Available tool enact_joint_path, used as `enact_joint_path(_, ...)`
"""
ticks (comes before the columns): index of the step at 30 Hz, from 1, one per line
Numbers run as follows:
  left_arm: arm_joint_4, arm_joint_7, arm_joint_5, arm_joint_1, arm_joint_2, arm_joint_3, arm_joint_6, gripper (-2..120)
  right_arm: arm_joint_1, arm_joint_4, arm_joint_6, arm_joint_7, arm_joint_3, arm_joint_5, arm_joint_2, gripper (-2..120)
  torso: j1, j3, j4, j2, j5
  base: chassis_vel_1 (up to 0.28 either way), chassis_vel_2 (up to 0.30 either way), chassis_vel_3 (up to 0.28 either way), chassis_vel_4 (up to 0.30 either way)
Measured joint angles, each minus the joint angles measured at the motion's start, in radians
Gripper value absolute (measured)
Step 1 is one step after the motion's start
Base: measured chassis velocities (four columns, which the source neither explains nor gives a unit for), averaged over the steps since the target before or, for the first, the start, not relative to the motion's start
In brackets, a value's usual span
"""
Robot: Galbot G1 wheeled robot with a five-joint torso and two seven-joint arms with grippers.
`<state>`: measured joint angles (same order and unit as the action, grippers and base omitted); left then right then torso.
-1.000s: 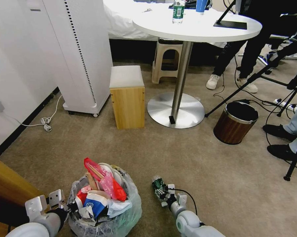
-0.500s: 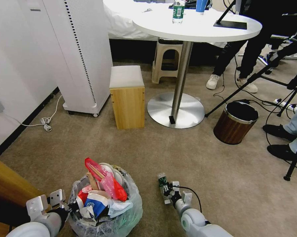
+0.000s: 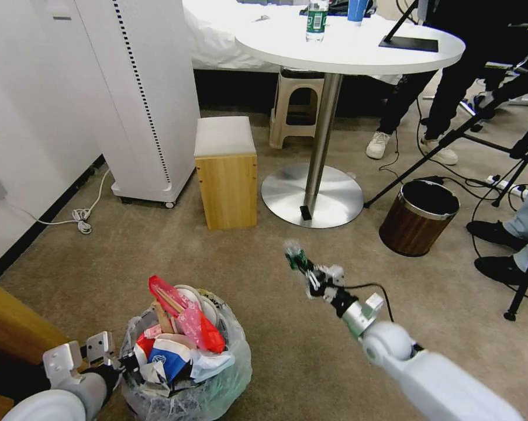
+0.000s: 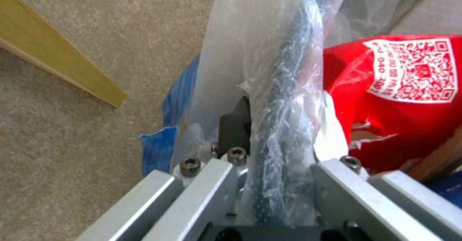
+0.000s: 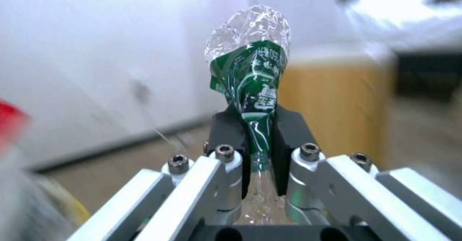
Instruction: Pick up the trash bin and place the garbage on the floor into it.
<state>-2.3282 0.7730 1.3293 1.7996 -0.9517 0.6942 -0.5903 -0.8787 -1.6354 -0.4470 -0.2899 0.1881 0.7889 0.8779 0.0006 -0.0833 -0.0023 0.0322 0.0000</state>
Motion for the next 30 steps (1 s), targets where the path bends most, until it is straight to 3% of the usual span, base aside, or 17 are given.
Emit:
enact_joint_path(3,0.002,0.001,0.001,-0.007,-0.004,-0.015,-0.001,0,0.115,-0.067,-0.012,-0.098,0.090,0.071,0.000,7,0.000,0.000,0.0001,0.000,-0.0001,0.000,0.000,0.000,0.000)
enact_joint_path(7,0.002,0.002,0.005,-0.009,-0.001,-0.016,-0.001,0,0.152,-0.079,-0.009,-0.107,0.119,0.083,0.005,7,0.000,0.000,0.0002,0.000,-0.0003,0.000,0.000,0.000,0.000)
enact_joint_path(8,0.001,0.009,0.014,-0.012,0.008,-0.016,-0.001,0,0.218,-0.097,0.015,-0.118,0.174,0.110,0.022,7,0.000,0.000,0.0002,0.000,-0.0002,0.000,0.000,0.000,0.000)
enact_joint_path(16,0.000,0.034,0.028,-0.029,0.013,-0.033,-0.001,0,0.358,-0.080,0.069,-0.055,0.389,0.192,0.095,7,0.000,0.000,0.0001,0.000,-0.0003,0.000,0.000,0.000,0.000)
enact_joint_path(19,0.005,0.052,0.034,-0.045,0.005,-0.060,-0.001,0,0.384,-0.038,0.087,-0.021,0.487,0.220,0.165,7,0.000,0.000,0.0000,0.000,-0.0003,0.000,0.000,0.000,0.000)
enact_joint_path(20,0.005,0.052,0.034,-0.045,0.005,-0.060,-0.001,0,0.384,-0.038,0.087,-0.021,0.487,0.220,0.165,7,0.000,0.000,0.0000,0.000,-0.0003,0.000,0.000,0.000,0.000)
enact_joint_path(23,0.005,0.079,0.057,-0.067,0.007,-0.075,0.005,0,0.382,-0.021,0.100,0.014,0.539,0.227,0.257,7,0.000,0.000,0.0000,0.000,-0.0004,0.000,0.000,0.000,0.000)
enact_joint_path(30,-0.007,0.095,0.090,-0.056,0.046,-0.043,0.014,0,0.373,-0.023,0.116,0.063,0.602,0.259,0.327,7,0.000,0.000,0.0003,0.000,-0.0002,0.000,0.000,0.000,0.000)
